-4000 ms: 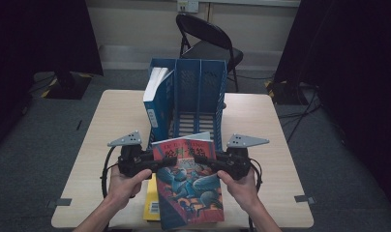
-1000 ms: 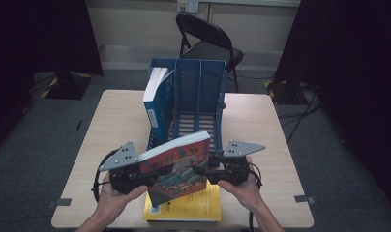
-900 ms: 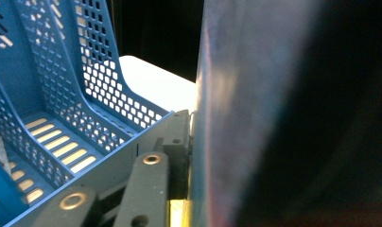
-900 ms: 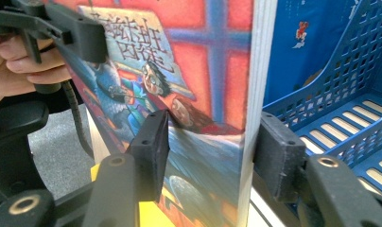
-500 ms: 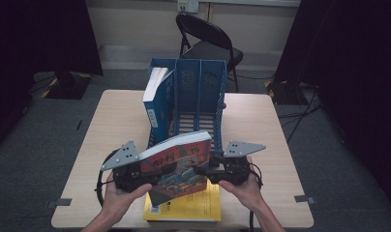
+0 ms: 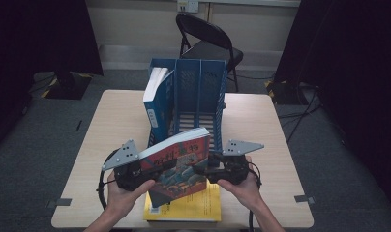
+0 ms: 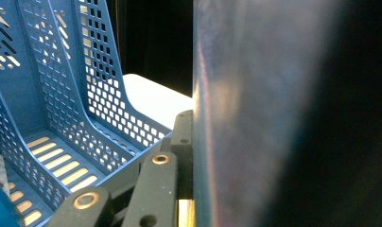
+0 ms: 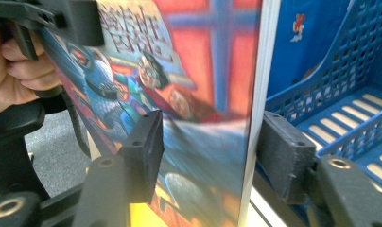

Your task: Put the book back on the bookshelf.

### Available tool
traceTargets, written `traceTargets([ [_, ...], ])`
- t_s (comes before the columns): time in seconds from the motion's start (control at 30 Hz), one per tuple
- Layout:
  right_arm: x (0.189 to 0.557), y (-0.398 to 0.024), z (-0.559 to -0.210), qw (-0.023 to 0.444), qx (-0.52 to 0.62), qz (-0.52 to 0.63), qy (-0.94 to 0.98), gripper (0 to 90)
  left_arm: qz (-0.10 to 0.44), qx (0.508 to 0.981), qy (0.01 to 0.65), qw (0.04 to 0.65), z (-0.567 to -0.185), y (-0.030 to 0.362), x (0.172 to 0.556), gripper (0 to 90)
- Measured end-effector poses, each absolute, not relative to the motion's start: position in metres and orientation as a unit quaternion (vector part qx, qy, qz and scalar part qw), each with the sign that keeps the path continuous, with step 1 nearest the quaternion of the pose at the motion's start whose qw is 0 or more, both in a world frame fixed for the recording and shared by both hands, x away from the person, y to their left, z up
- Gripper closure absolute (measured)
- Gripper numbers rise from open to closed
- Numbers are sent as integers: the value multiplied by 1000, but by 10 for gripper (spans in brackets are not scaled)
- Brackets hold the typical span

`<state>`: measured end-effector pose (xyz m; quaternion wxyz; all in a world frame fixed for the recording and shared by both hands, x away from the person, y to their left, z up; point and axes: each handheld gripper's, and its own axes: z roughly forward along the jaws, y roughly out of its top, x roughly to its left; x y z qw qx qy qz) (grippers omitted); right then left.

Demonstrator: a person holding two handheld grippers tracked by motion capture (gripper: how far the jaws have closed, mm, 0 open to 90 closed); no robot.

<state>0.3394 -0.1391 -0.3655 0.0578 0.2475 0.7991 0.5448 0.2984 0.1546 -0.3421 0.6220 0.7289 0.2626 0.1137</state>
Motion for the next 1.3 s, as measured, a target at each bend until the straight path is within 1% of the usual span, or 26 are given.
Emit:
traceTargets([
  [0.13, 339, -142, -368, 58, 252, 540, 801, 425, 110, 728, 267, 622, -342, 157, 300, 742],
  [0.2, 338, -144, -369, 54, 255, 540, 800, 426, 113, 724, 279, 621, -342, 158, 300, 743],
  [0.23, 337, -148, -370, 56, 258, 538, 801, 411, 115, 720, 283, 622, -343, 161, 300, 744],
  [0.3, 336, -150, -371, 57, 259, 538, 800, 411, 111, 720, 285, 623, -343, 163, 301, 744],
  [0.43, 331, -164, -381, 57, 273, 526, 804, 394, 101, 714, 314, 617, -343, 171, 305, 745],
  [0.57, 328, -172, -391, 57, 284, 512, 809, 379, 97, 709, 322, 620, -344, 174, 306, 745],
  [0.7, 325, -182, -402, 52, 303, 505, 807, 371, 100, 713, 322, 615, -341, 176, 306, 744],
  [0.83, 326, -187, -405, 53, 311, 504, 804, 368, 105, 719, 327, 604, -336, 179, 306, 745],
  [0.93, 327, -188, -406, 53, 313, 503, 804, 363, 108, 718, 332, 602, -334, 183, 306, 745],
  [1.0, 328, -188, -408, 52, 314, 500, 805, 361, 108, 708, 335, 612, -334, 184, 307, 745],
  [1.23, 330, -183, -411, 47, 313, 494, 810, 349, 117, 709, 340, 607, -325, 181, 308, 745],
  [1.3, 330, -183, -413, 47, 314, 494, 810, 341, 111, 712, 336, 606, -320, 182, 311, 745],
])
